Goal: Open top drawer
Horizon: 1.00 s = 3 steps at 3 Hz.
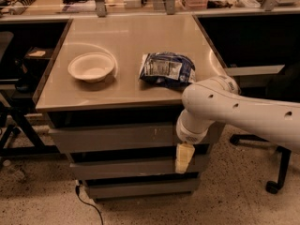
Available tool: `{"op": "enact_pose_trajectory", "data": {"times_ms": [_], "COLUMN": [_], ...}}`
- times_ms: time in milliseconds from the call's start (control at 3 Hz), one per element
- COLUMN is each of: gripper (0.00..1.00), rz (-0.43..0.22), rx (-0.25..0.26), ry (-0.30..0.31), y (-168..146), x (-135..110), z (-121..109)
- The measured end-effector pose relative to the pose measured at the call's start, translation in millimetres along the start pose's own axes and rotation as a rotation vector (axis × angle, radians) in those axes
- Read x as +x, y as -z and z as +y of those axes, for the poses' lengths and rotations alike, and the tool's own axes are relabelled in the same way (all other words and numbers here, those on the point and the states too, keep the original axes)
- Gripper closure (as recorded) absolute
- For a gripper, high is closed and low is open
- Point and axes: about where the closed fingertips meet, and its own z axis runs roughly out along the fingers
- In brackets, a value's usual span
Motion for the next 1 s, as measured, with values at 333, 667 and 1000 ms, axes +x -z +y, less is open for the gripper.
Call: {"op": "enact_pose_trajectory", "data": {"times_ms": [333, 667, 1000], "gripper": [0.00, 0.00, 0.00], "rz": [0.011, 0.011, -0.001], "rx": [-0.039, -0.068, -0.120], "ry": [0.020, 0.036, 0.045], "y": [-5.2, 0.5, 21.8], "x": [2.9, 6.1, 13.9], "z": [11.9, 26.6, 60.0]}}
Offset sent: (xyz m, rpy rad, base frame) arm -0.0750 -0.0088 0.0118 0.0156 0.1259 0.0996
